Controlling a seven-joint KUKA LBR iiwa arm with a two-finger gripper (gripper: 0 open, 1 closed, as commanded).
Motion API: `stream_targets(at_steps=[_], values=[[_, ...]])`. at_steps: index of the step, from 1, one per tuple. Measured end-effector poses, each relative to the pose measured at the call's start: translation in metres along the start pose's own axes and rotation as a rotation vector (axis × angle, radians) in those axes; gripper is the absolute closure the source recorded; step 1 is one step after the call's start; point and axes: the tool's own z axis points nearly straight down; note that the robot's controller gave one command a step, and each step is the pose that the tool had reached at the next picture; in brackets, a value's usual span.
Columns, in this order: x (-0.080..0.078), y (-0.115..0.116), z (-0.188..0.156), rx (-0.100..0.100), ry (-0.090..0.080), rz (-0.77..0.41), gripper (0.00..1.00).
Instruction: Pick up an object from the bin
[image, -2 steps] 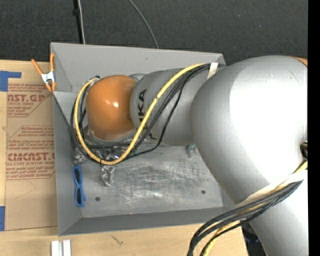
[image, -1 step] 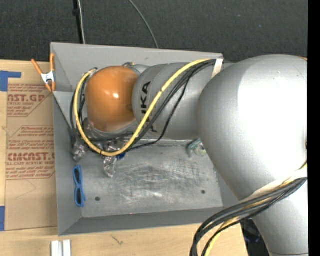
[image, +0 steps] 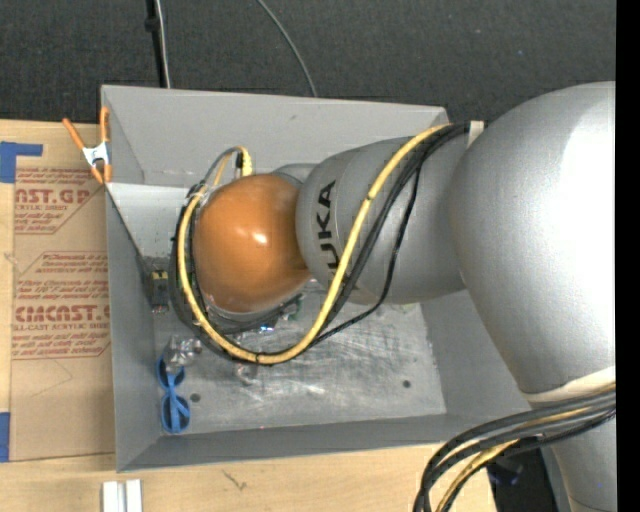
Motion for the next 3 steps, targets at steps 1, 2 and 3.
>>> stream_targets(at_steps=[1, 2, 3], values=[[-0.011, 0.0313, 0.0355, 0.01, -0.008, -0.068, 0.0], [-0.0042, 0.0278, 0.0361, 0.0, -0.006, 0.149, 0.0], [-0.0094, 0.0263, 0.037, 0.001, -0.001, 0.317, 0.0]])
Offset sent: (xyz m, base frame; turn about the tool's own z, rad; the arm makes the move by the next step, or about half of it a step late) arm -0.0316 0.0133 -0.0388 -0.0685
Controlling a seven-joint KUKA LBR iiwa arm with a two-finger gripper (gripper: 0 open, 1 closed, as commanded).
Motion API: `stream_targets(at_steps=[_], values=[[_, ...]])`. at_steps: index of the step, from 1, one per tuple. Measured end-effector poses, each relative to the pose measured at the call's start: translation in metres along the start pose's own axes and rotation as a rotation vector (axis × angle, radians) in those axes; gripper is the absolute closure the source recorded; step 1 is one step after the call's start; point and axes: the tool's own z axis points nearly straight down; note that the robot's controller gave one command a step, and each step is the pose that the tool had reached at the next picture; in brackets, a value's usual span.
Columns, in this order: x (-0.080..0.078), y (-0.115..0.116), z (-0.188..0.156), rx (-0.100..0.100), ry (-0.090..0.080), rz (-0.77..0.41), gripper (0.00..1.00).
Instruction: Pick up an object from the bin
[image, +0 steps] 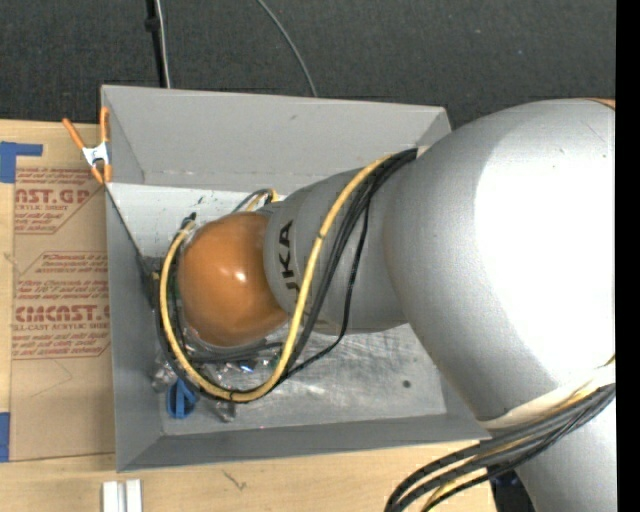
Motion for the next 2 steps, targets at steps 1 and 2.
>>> stream_targets(at_steps=[1, 2], values=[[-0.002, -0.001, -0.002, 0.003, -0.004, 0.0, 1.0], [0.007, -0.027, -0.126, 0.007, -0.006, -0.019, 1.0]])
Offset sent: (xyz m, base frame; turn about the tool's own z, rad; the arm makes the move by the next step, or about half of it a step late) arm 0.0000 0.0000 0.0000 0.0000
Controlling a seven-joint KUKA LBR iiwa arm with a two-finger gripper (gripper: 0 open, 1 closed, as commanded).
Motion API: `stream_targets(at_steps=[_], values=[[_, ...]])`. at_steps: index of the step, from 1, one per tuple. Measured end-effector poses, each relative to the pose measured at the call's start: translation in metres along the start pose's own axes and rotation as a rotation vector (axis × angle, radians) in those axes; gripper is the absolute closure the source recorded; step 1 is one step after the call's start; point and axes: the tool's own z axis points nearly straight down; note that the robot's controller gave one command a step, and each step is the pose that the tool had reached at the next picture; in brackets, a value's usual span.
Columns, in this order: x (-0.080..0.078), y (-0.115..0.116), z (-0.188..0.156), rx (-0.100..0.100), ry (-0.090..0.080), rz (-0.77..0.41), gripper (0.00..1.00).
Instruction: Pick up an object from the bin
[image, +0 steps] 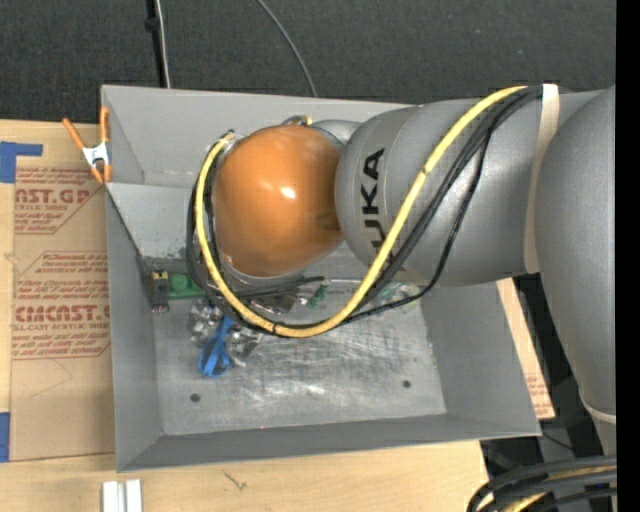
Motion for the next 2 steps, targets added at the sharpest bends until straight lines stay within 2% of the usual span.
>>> stream_targets(at_steps=[1, 2], values=[[0.011, -0.021, -0.047, -0.004, 0.003, -0.214, 1.0], [-0.021, -0.04, -0.099, -0.001, -0.001, -0.221, 1.0]])
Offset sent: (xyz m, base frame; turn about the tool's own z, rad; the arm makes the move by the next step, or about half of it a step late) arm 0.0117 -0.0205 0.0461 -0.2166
